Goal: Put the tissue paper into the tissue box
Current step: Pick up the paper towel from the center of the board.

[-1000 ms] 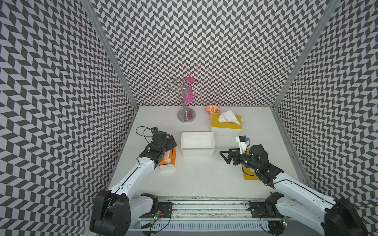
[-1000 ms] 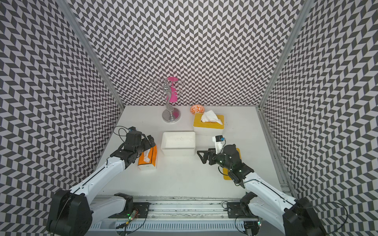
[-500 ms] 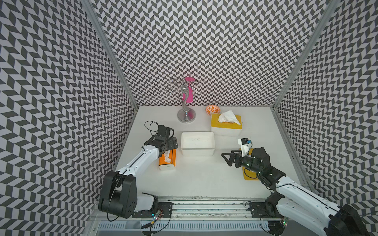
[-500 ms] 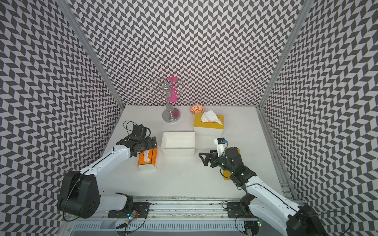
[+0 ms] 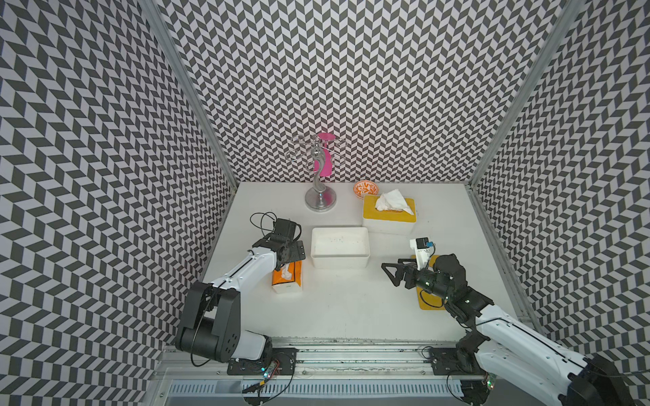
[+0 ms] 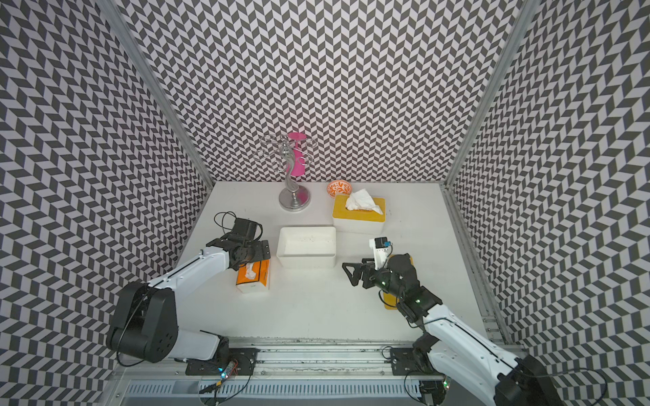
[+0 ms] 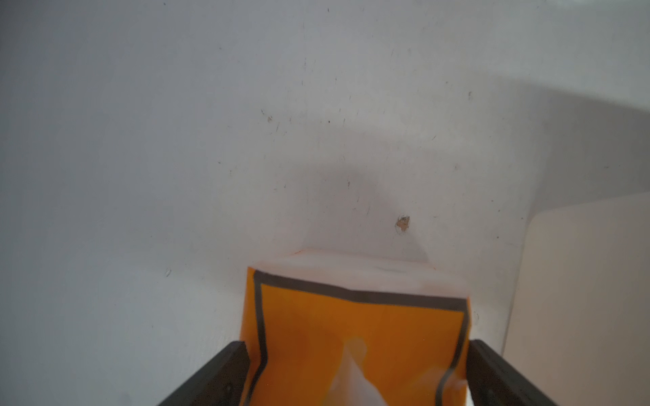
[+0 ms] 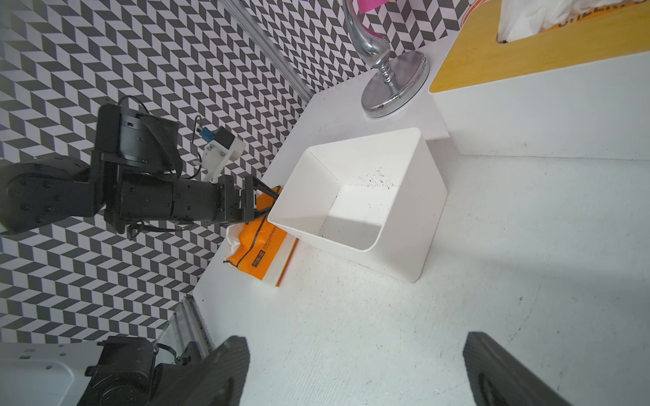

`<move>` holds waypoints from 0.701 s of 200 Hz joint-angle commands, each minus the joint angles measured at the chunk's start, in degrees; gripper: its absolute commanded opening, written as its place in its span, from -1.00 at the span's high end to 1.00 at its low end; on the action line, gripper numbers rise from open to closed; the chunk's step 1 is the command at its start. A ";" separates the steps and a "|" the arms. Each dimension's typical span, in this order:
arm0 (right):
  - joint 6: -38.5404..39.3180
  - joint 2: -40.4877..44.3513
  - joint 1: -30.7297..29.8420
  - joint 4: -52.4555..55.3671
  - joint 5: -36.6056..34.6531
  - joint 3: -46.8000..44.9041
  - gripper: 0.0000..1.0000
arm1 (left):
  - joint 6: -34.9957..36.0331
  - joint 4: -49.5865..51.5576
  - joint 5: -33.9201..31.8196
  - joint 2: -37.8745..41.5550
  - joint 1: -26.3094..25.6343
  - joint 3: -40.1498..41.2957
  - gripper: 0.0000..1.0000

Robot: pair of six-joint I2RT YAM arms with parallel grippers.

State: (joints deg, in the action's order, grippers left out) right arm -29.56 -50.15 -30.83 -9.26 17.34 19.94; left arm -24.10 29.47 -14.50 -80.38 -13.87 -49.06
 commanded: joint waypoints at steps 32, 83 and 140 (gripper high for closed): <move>-0.06 1.12 0.19 -2.61 -0.36 -1.40 -0.99 | -1.12 0.34 -2.85 5.87 0.59 1.39 -1.00; -0.03 2.00 0.19 -2.04 -0.45 -1.13 -0.99 | -1.04 1.31 1.46 -2.86 0.60 0.91 -1.00; -0.38 2.88 0.23 -2.06 -0.65 -1.31 -0.99 | -0.75 0.85 2.11 -2.89 0.60 1.33 -1.00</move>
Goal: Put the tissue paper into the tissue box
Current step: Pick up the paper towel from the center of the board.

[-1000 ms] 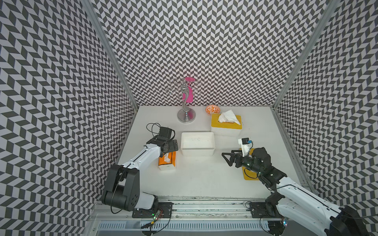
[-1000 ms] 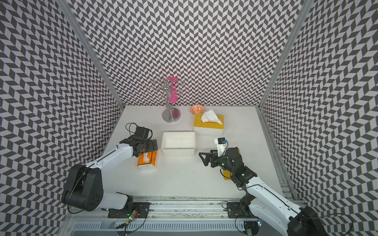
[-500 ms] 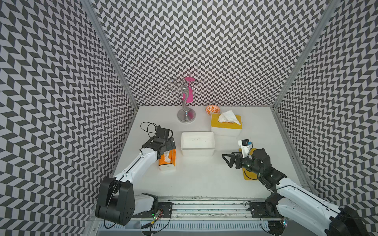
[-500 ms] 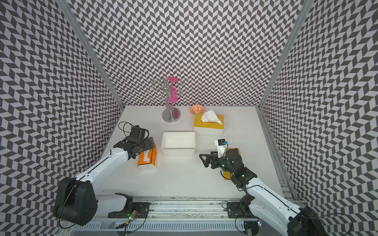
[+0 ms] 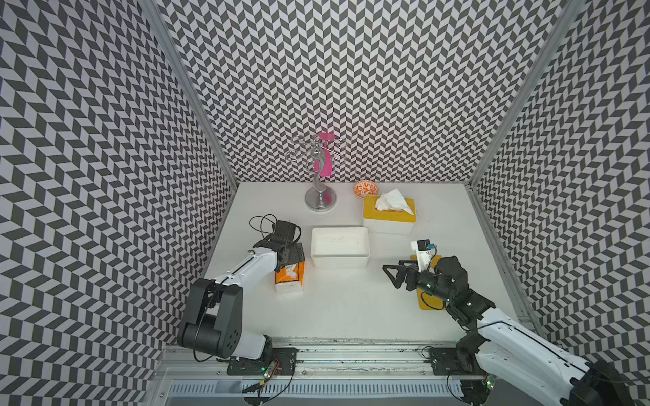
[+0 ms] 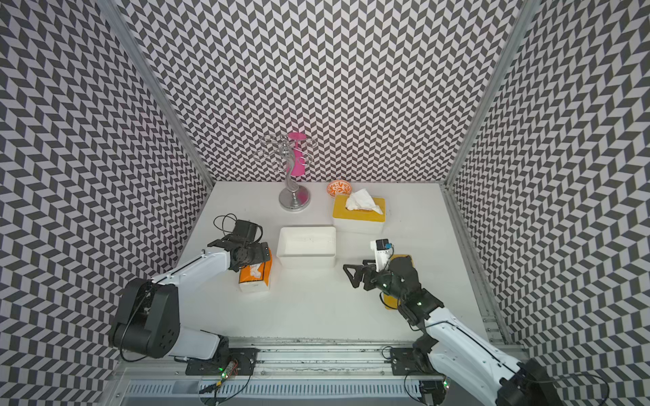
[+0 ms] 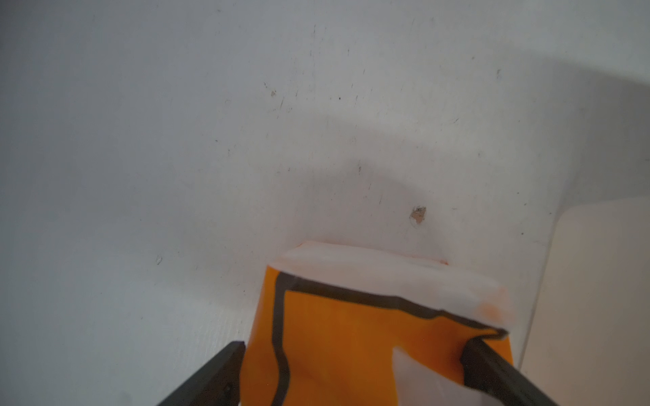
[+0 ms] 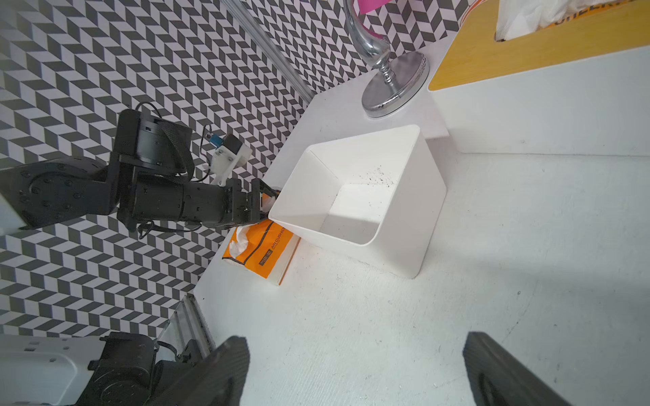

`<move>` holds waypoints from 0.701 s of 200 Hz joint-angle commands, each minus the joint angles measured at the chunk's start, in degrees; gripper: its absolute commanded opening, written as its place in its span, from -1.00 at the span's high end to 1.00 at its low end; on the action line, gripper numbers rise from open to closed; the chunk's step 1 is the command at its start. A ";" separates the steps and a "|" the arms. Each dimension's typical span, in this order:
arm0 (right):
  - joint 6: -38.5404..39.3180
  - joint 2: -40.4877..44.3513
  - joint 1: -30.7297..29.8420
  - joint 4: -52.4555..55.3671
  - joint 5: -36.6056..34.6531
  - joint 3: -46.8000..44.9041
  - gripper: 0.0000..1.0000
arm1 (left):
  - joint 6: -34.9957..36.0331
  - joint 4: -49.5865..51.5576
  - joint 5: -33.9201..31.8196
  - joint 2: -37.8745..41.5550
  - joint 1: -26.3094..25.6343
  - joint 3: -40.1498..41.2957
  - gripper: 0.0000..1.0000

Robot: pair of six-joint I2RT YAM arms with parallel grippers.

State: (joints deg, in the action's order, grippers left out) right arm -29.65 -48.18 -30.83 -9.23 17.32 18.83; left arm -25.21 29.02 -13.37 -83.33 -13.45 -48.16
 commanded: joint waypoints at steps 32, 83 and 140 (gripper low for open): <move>-0.26 1.09 0.19 -1.88 -0.35 -0.08 -0.99 | 0.46 0.12 1.25 4.33 0.10 0.69 -1.00; -0.28 1.12 0.19 -1.68 -0.45 -0.20 -0.99 | 1.31 -1.25 2.47 7.05 0.18 2.39 -1.00; -0.08 1.63 0.17 -0.97 -0.62 0.02 -0.99 | 1.57 -0.36 4.58 2.72 0.09 1.83 -0.99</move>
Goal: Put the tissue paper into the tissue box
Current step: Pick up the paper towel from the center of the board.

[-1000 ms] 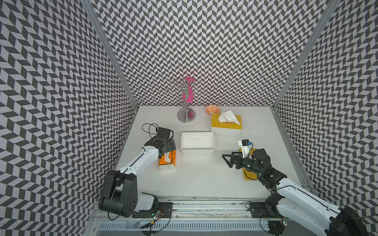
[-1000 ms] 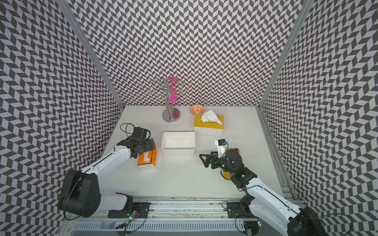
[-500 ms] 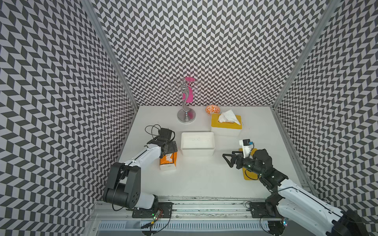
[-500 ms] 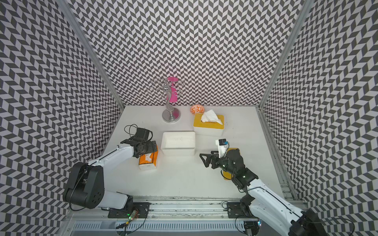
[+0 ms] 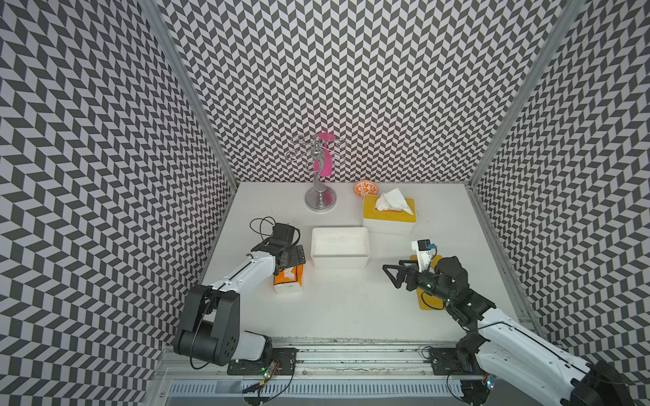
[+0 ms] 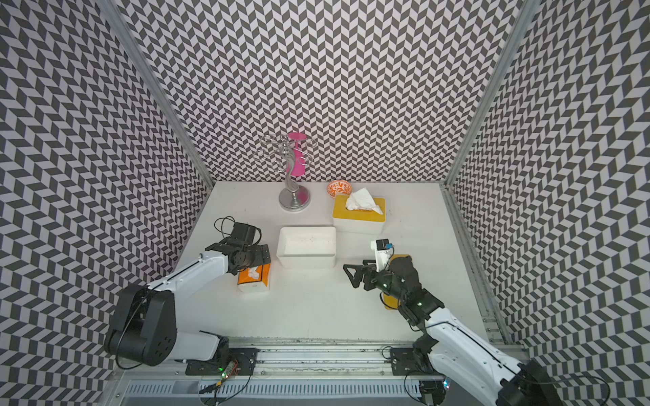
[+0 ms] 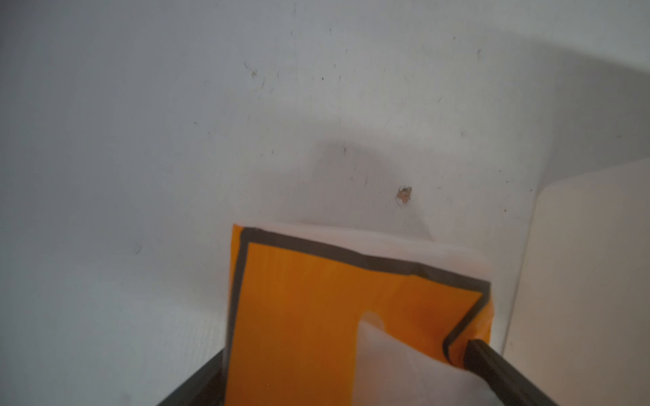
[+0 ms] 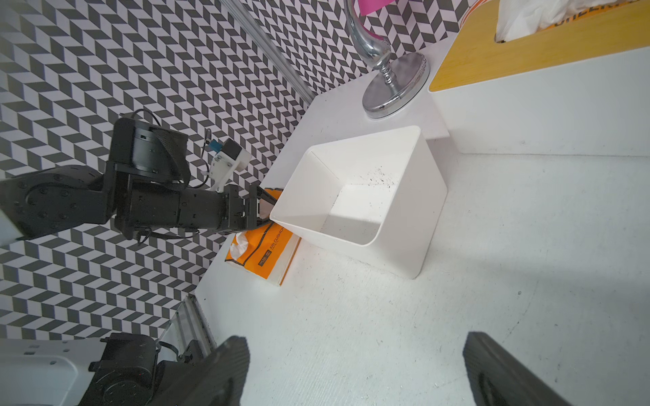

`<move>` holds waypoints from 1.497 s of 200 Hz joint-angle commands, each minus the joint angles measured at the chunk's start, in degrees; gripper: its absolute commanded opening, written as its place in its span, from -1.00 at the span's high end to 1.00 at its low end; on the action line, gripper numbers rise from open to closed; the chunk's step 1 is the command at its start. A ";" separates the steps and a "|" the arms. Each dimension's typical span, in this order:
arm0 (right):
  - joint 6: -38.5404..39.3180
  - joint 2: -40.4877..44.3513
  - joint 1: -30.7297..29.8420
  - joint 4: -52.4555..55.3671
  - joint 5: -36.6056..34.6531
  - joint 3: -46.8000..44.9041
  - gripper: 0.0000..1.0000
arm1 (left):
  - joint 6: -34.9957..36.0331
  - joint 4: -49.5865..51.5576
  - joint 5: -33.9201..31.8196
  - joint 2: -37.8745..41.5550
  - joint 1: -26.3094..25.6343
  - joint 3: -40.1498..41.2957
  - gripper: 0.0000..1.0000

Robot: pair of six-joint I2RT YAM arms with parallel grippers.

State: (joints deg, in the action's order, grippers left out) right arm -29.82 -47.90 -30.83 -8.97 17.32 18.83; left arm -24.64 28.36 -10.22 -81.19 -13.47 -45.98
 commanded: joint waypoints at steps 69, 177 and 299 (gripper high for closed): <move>0.05 1.37 0.24 -1.36 -0.63 -0.21 -0.99 | 1.00 0.04 2.48 -0.66 0.12 -0.12 -0.79; 0.25 1.34 0.24 -1.54 -0.71 -1.14 -0.99 | 1.52 -2.05 1.87 6.39 0.12 0.15 -0.20; 2.86 8.23 0.24 4.48 -4.74 0.72 -0.99 | 16.82 -9.96 15.23 22.77 -1.56 -9.58 0.00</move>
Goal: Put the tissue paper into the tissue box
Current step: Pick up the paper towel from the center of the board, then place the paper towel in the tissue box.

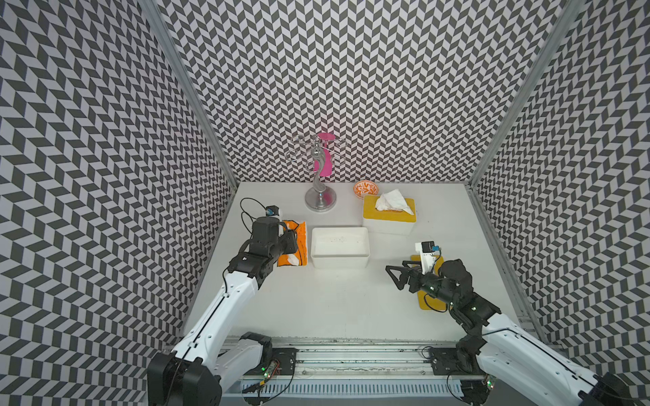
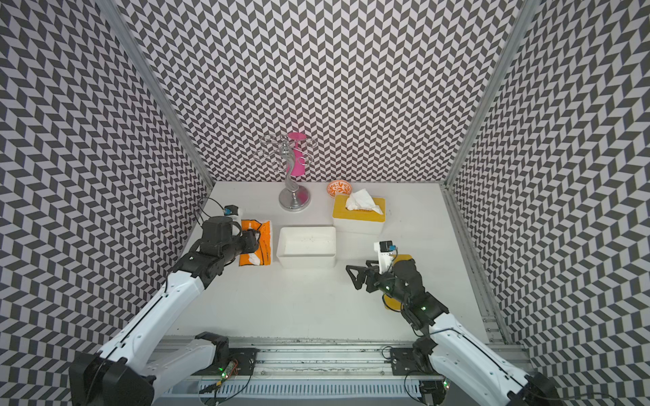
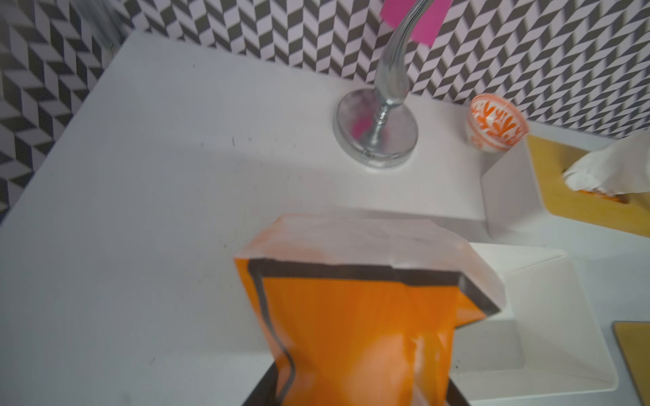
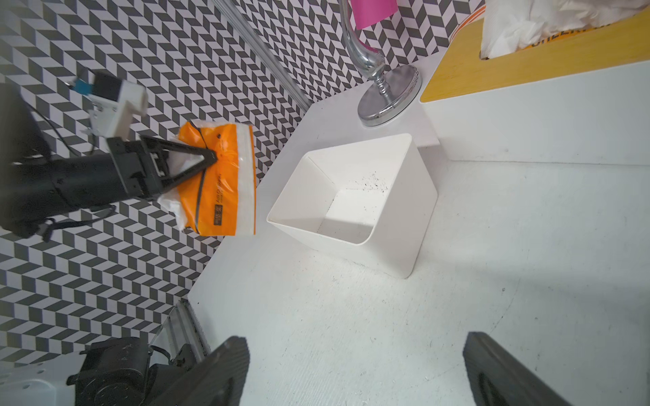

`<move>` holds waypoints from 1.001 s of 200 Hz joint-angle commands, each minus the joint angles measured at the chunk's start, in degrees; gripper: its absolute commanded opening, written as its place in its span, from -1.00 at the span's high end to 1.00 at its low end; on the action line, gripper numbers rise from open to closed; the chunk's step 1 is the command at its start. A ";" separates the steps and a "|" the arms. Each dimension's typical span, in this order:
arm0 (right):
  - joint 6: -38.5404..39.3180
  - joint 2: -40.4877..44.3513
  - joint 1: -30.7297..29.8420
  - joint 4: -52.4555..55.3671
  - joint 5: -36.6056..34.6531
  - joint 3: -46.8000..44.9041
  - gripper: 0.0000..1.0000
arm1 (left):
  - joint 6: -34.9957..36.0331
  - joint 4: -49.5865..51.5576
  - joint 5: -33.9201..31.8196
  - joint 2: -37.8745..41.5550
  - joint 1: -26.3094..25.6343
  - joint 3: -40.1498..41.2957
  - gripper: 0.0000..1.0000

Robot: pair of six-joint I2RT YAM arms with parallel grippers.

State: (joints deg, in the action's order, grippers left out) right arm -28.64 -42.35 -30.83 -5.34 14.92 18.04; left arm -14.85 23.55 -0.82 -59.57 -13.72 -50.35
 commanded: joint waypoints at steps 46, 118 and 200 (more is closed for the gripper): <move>3.77 7.32 0.21 5.82 -4.80 3.35 -0.99 | 20.16 -3.58 4.83 -6.75 -10.54 -13.91 0.00; 4.19 13.88 0.24 10.75 -5.89 3.84 -0.99 | 39.07 -2.76 -5.95 -20.02 -21.93 -17.71 0.03; 3.91 15.47 0.21 11.42 -6.47 3.67 -0.99 | 44.58 -2.32 -14.21 -29.72 -26.87 -19.02 0.03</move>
State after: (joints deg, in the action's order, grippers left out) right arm -24.86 -27.29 -30.83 7.60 9.17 20.75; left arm 27.31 21.56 -12.51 -88.42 -39.03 -67.85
